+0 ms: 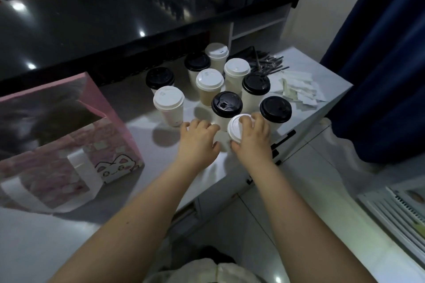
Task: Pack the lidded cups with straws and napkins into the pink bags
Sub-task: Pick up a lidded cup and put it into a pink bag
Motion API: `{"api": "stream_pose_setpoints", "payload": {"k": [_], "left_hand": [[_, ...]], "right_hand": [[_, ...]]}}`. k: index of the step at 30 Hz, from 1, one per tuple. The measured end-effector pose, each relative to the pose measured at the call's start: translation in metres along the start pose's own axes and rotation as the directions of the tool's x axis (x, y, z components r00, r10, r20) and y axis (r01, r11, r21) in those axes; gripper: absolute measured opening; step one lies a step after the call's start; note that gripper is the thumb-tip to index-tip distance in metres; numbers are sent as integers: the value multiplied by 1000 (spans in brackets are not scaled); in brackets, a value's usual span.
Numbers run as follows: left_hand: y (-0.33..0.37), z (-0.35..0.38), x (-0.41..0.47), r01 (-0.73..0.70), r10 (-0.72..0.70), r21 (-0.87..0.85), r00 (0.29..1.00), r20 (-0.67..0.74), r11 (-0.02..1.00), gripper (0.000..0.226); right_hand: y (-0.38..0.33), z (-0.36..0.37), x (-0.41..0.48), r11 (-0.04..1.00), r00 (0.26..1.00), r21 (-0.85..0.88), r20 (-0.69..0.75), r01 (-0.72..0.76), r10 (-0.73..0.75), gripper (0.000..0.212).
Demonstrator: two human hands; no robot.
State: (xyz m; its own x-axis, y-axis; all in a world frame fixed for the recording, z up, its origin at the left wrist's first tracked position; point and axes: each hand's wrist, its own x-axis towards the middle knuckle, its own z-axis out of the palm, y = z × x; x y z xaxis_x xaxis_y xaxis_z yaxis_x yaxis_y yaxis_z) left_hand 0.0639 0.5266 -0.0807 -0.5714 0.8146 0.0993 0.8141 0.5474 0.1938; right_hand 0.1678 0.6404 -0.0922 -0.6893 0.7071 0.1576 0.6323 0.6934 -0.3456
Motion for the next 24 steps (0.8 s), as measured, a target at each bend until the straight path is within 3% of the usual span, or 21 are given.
{"api": "stream_pose_setpoints", "payload": {"k": [3,9,13,19,24], "left_hand": [[-1,-5,4,37,-37,-7,999,-36,999,44],[-5,-56,15,129,-141,-82,974,-175,988,43],[-12,-113,28,151,-177,-115,947,-268,982,41],[-62,-168,12,282,-294,-84,901,-318,956,44],[-126,-196,-44,422,-441,-134,820,-366,897,38]], "right_hand": [[1,-1,-2,999,1000,34,23,11,-11,79],[-11,-47,6,943,956,167,2,289,-293,77],[-31,-93,33,898,926,228,-98,377,-364,75],[-102,-117,65,826,858,233,-118,513,-500,74],[-174,-118,69,726,775,271,-186,632,-605,73]]}}
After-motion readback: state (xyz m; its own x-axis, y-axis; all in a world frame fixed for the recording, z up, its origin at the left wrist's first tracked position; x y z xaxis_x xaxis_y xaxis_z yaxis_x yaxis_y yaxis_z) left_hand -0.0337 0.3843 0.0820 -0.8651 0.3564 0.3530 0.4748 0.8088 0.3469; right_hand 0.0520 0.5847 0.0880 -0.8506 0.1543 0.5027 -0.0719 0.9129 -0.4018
